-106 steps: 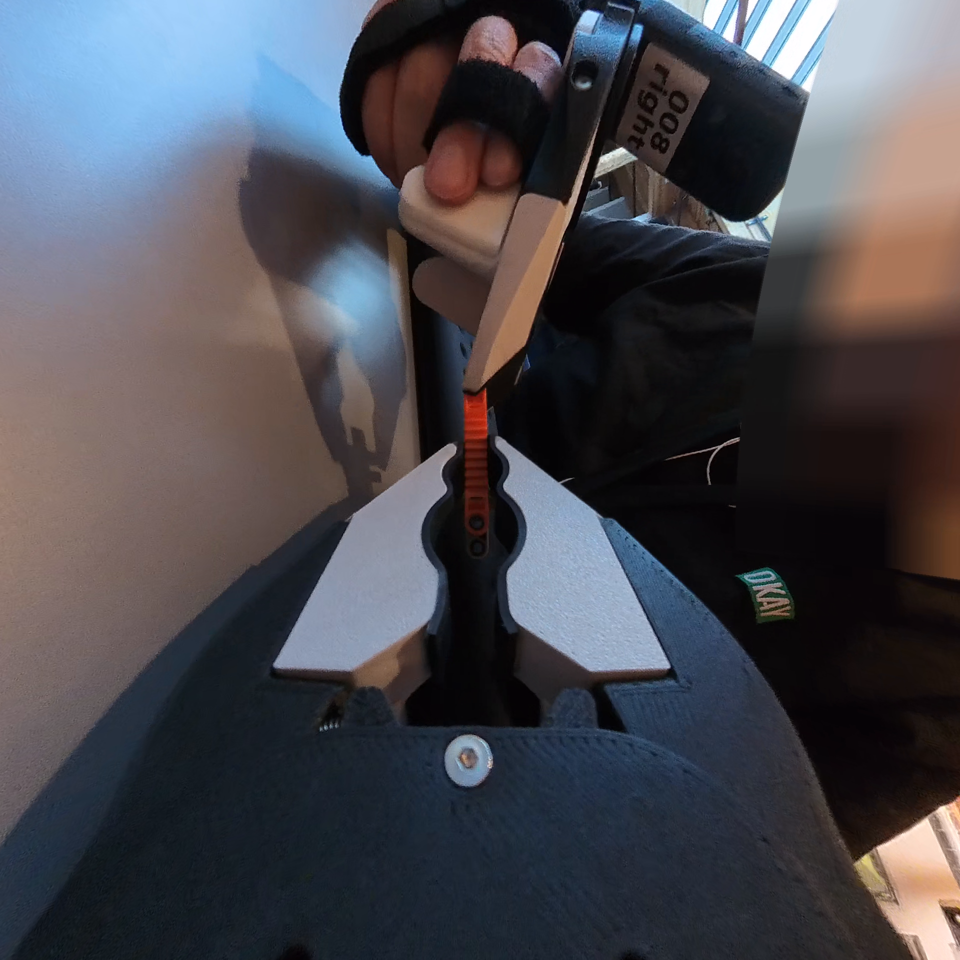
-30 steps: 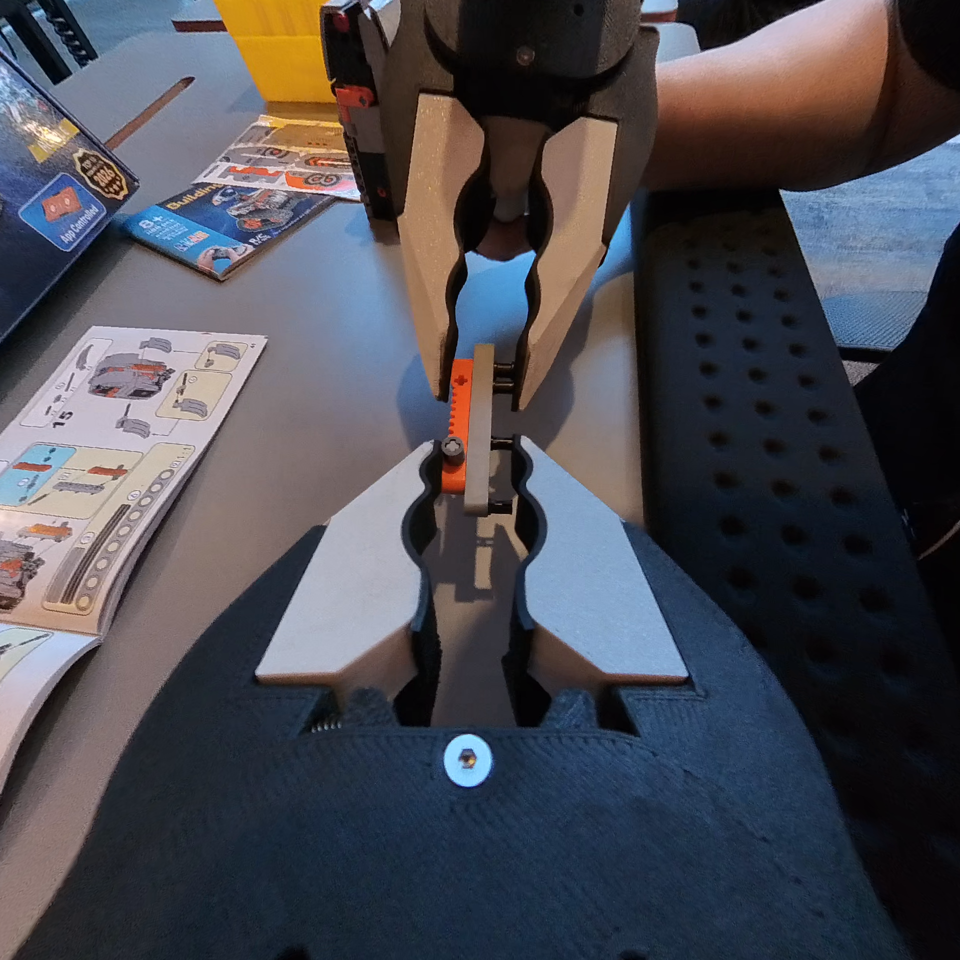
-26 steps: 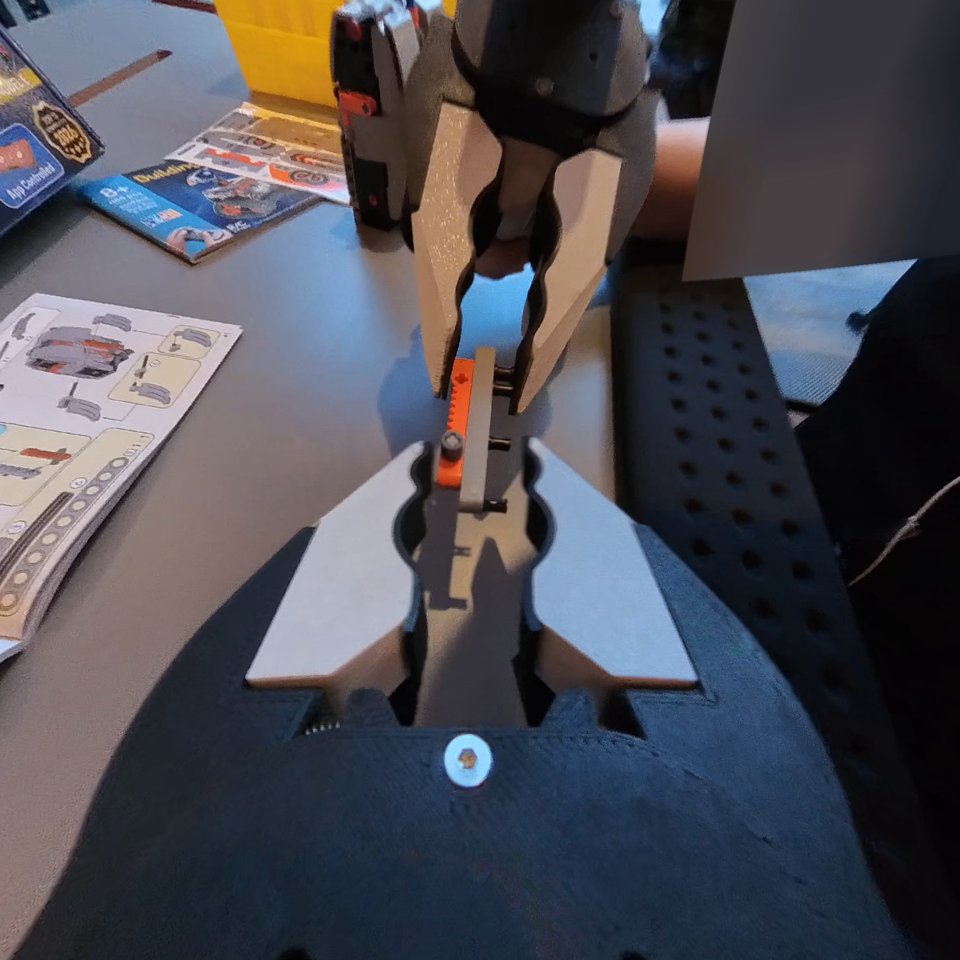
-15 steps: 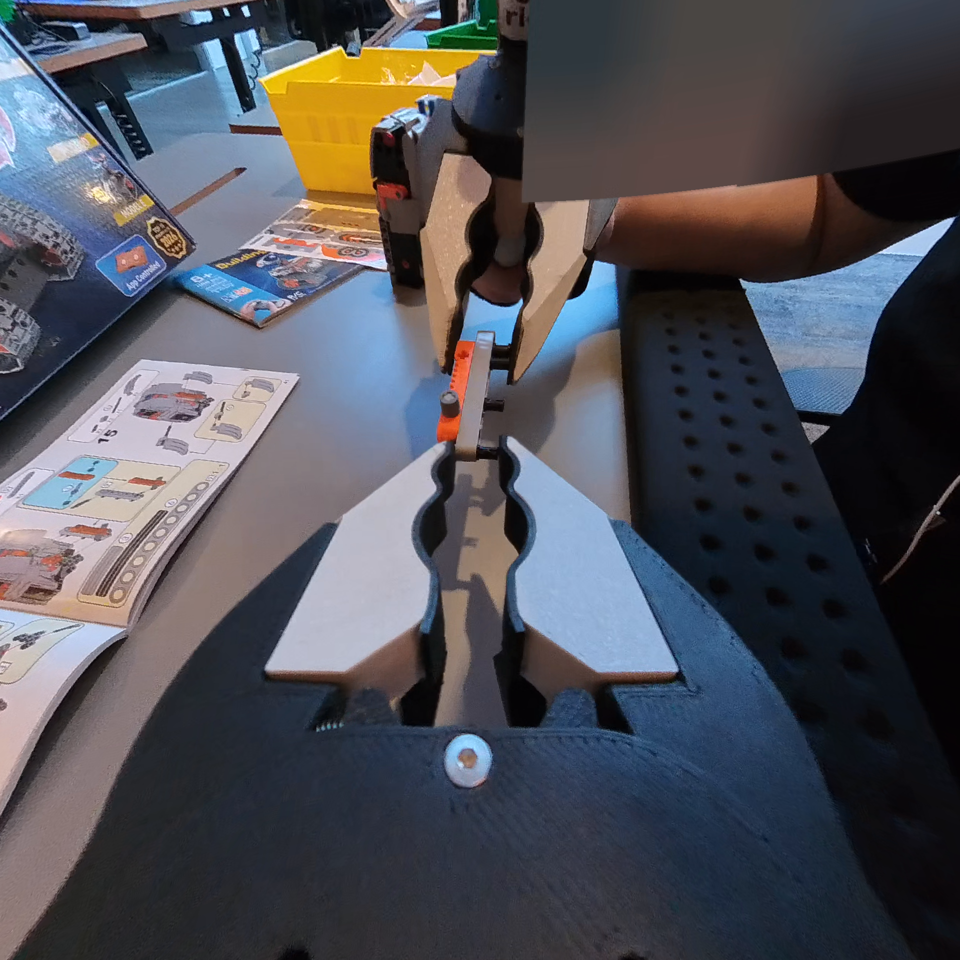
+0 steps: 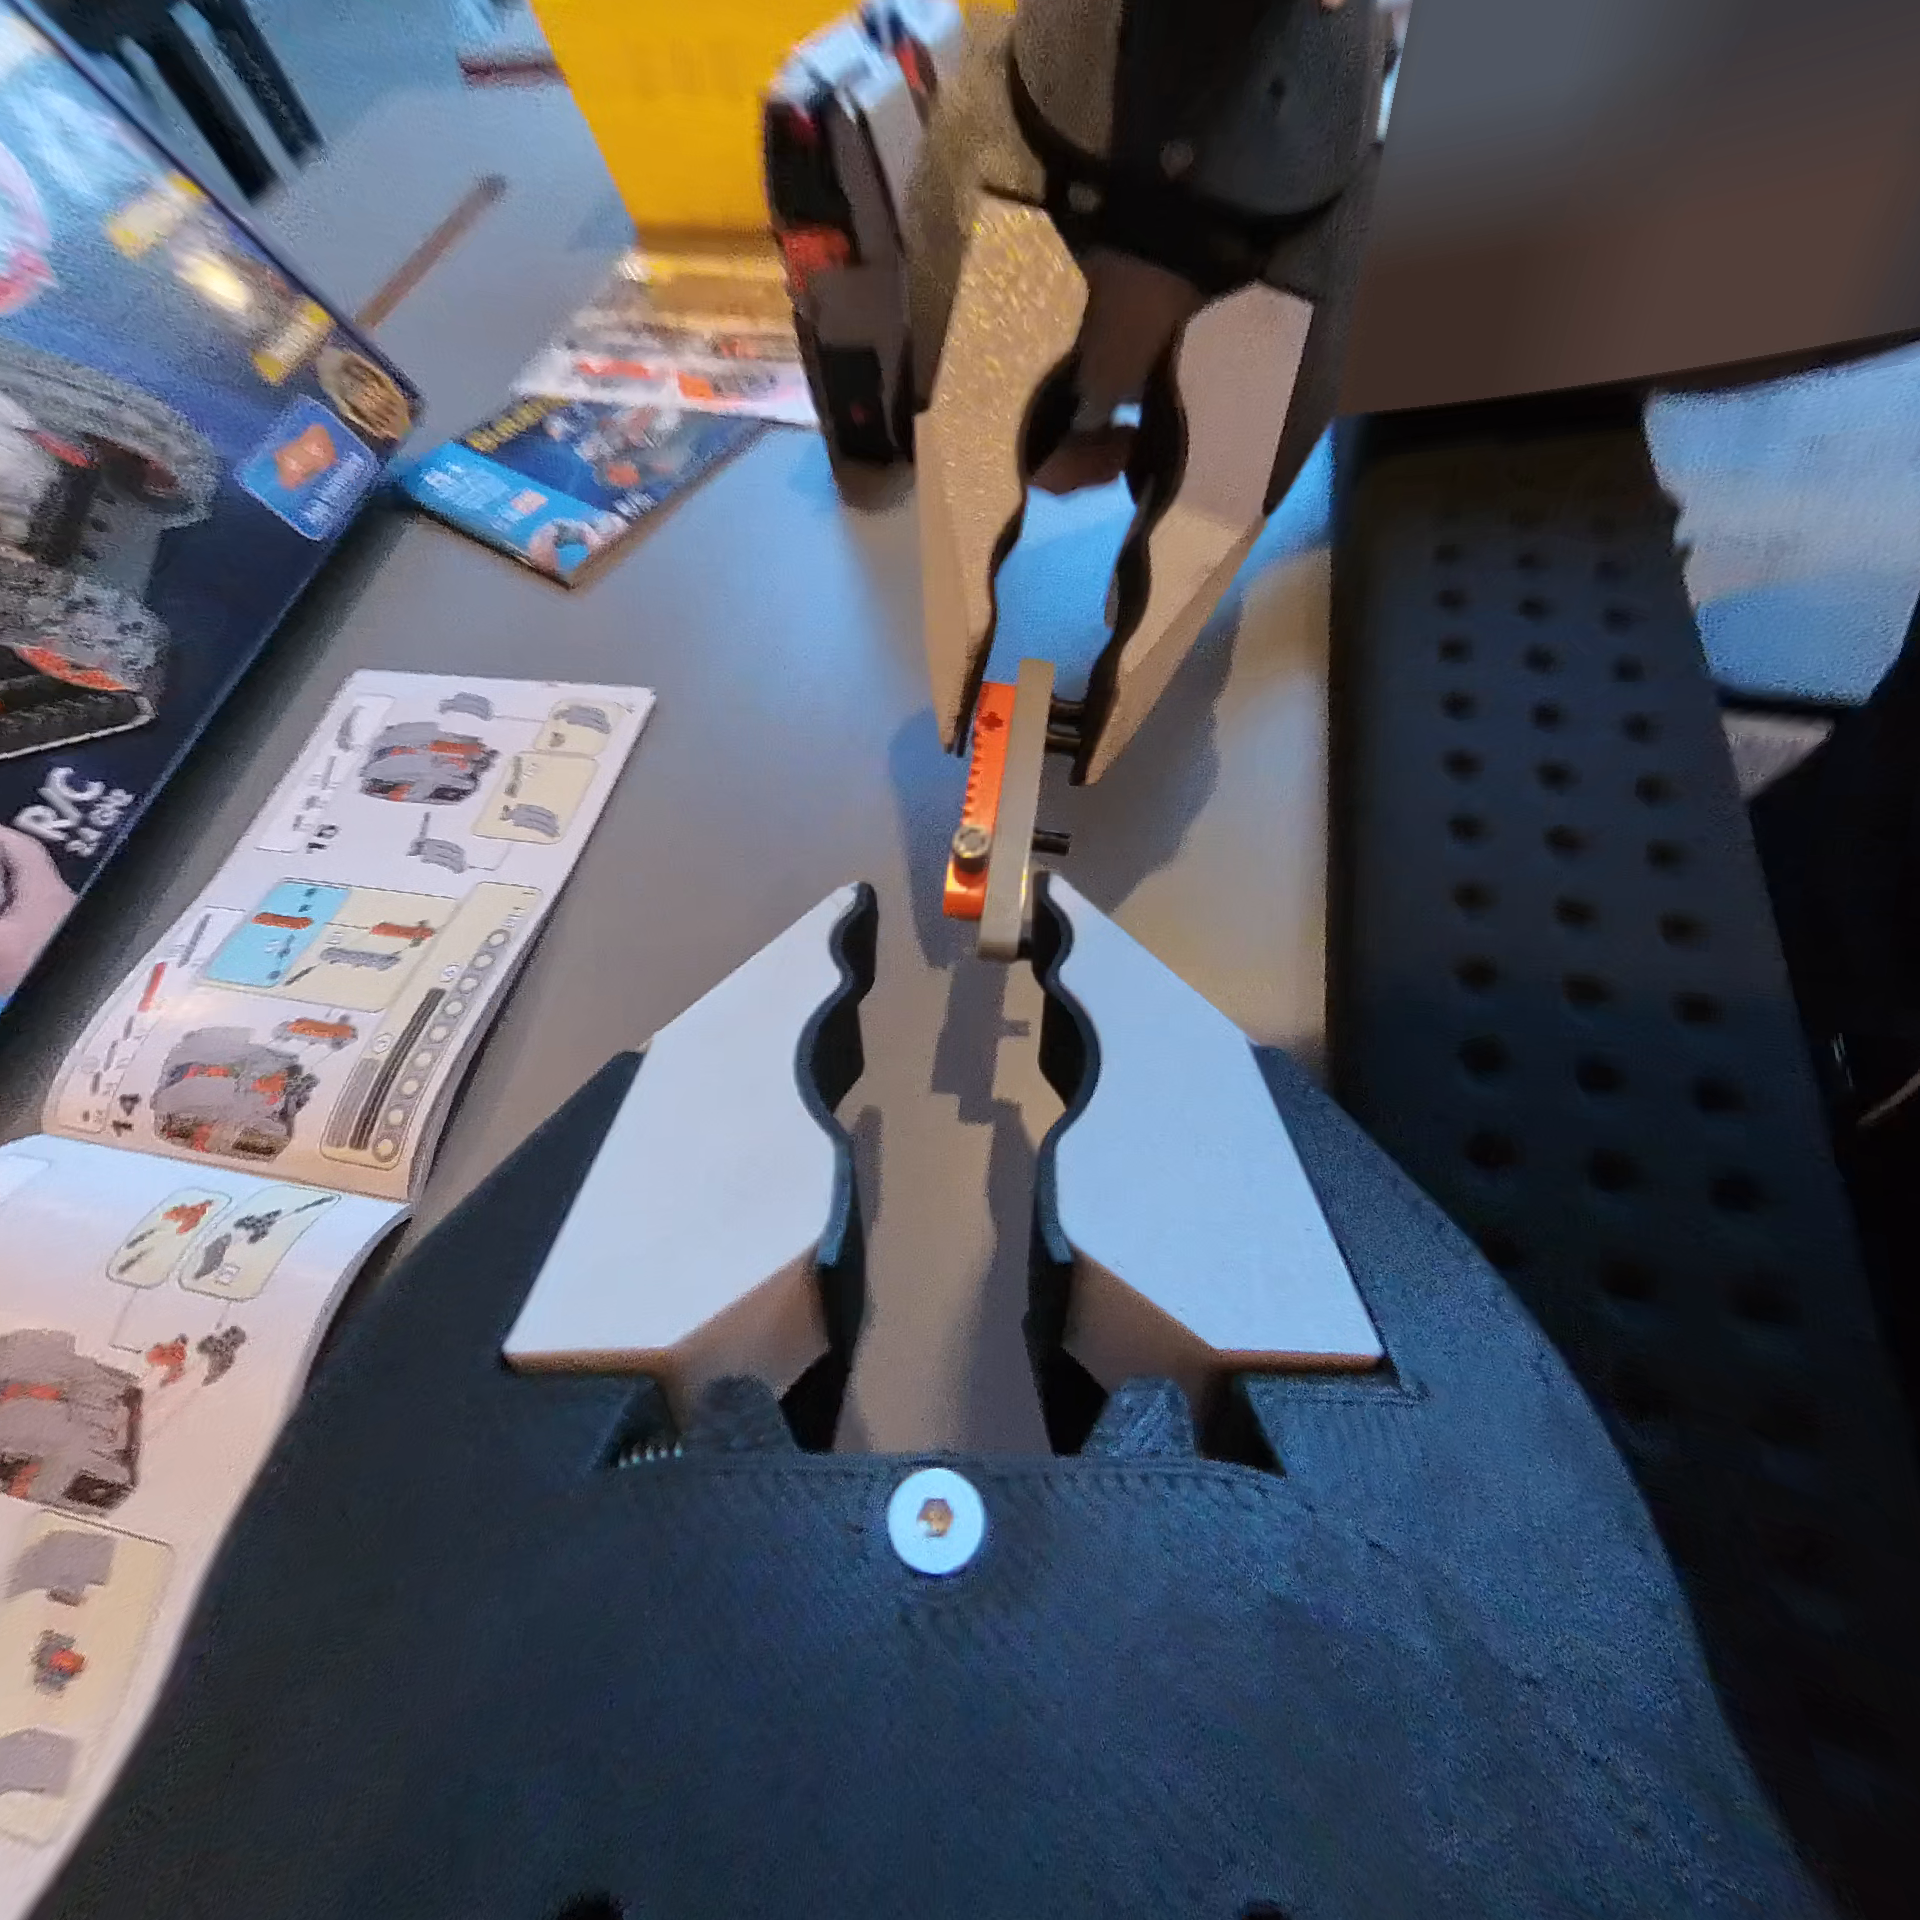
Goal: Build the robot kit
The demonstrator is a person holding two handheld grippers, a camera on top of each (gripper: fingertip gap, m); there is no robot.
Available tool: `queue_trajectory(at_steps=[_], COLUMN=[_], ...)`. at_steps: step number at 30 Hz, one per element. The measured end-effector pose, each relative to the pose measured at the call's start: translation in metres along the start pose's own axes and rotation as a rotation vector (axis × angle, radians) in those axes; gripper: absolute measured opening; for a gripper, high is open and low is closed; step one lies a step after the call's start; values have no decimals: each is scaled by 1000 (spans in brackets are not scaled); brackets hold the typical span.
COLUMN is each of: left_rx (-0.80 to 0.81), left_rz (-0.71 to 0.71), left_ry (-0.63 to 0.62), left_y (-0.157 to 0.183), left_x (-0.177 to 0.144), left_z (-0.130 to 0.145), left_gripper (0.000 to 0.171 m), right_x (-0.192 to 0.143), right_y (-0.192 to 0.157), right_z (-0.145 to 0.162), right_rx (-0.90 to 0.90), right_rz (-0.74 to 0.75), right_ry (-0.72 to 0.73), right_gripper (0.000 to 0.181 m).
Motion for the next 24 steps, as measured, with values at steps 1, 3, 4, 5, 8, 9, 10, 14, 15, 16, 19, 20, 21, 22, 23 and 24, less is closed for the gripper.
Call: queue_trajectory(at_steps=[1, 3, 4, 5, 8, 9, 10, 14, 15, 16, 19, 20, 21, 22, 23, 24], left_rx=[33, 112, 169, 221, 268, 269, 276, 282, 257, 228, 110, 50, -17, -88, -153, -186], left_rz=[16, 28, 16, -3, -6, -4, -8, -18, -6, 18, 74, 99, 150, 202, 231, 252], left_ry=[-57, -178, -225, -247, -261, -259, -252, -245, -247, -248, -227, -199, -159, -120, -101, -118], left_y=[2, 6, 6, 6, 11, 11, 11, 14, 14, 15, 15, 12, 10, 7, 2, 0], left_x=[3, 12, 17, 21, 30, 31, 32, 32, 33, 33, 34, 33, 32, 32, 33, 36], left_z=[-2, 0, 2, 3, 5, 6, 6, 7, 8, 10, 12, 10, 7, 3, 0, -1], left_gripper=[28, 24, 21, 19, 15, 15, 15, 15, 15, 15, 48, 59, 58, 56, 55, 54], right_x=[2, 5, 5, 4, 2, 2, 1, 0, 1, 1, 2, 1, 1, 1, 1, 1], right_y=[-1, -2, -2, -1, 0, 0, 0, -1, -1, -2, -4, -5, -5, -5, -5, -3], right_z=[1, 2, 2, 2, 5, 5, 6, 7, 8, 9, 10, 10, 9, 9, 8, 9], right_rx=[-10, -11, -8, -1, 1, 3, 3, 5, 9, 13, -12, -34, -51, -68, -70, -48], right_rz=[3, 2, 2, 9, 9, 9, 8, -7, -16, -32, -41, -38, -32, -26, -15, -4], right_ry=[-19, -37, -37, -40, -56, -59, -63, -65, -66, -67, -88, -93, -98, -101, -104, -109], right_gripper=[25, 25, 25, 25, 25, 25, 25, 25, 25, 25, 25, 25, 25, 25, 25, 25])
Point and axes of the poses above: each gripper's, where its closed fingertips meet, x out along the fingers, z out of its underside, y = z × x across the jaws, the point moved 6 cm from there along -x, back along the fingers, and after that the axes turned 9 degrees about -z, right-handed, at the moved point
